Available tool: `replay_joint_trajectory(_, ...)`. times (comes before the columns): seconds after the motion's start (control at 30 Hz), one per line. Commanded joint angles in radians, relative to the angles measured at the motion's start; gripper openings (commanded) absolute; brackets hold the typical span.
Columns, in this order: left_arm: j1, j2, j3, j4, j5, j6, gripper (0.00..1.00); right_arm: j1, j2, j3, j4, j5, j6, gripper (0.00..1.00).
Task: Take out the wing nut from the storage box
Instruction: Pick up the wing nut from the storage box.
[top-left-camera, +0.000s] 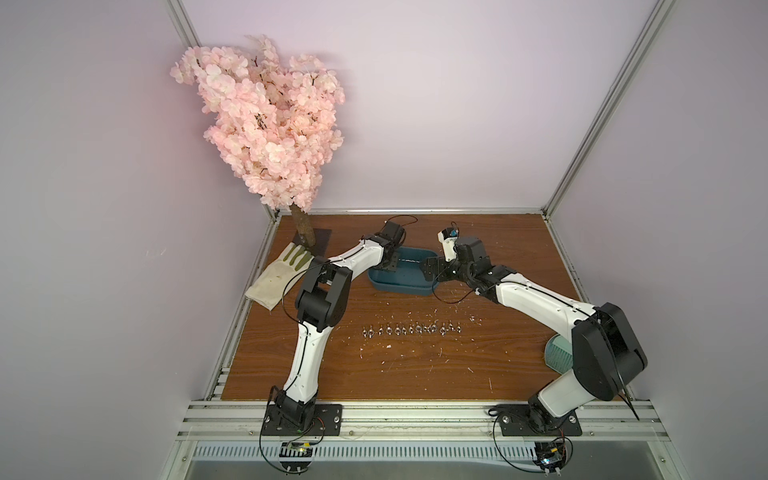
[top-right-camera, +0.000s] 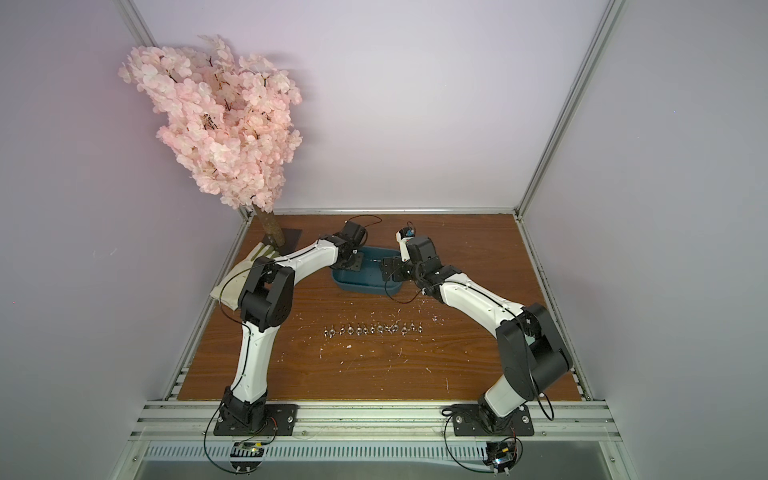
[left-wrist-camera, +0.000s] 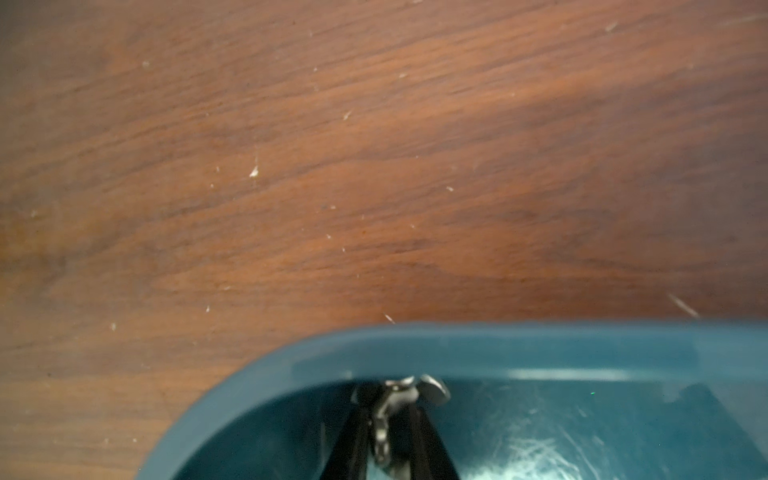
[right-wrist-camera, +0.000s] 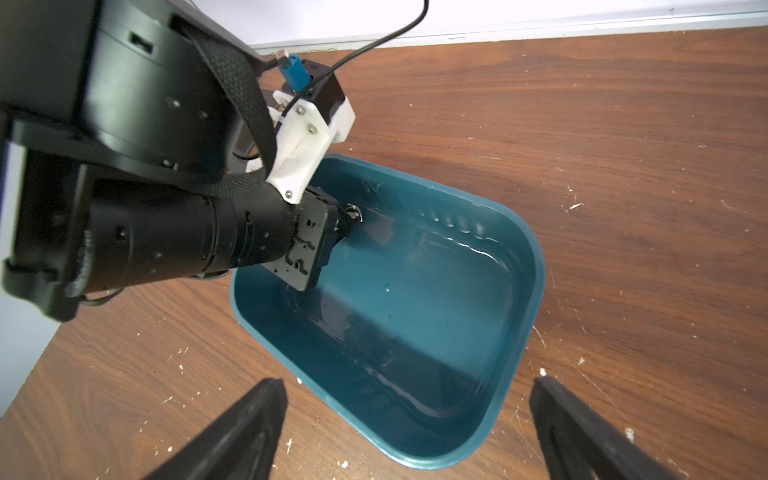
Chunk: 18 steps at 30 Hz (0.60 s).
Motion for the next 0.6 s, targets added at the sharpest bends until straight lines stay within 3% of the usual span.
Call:
replay_joint_trajectory(0.0,-0.008,0.017,0.012,-0.024,0.007,-0.007,0.16,-0.002,0.008,0.035,0.007,-0.003,0.013,0.99)
replay_joint_trajectory(0.27,-0.008,-0.044,-0.013,-0.022,0.048,-0.026,0.13,-0.002,0.012,0.042,0.010,-0.008,0.014,0.99)
replay_joint_trajectory(0.57,-0.008,-0.200,-0.153,0.138,0.245,-0.063,0.13,-0.009,0.015,0.048,0.024,-0.064,0.024,0.97)
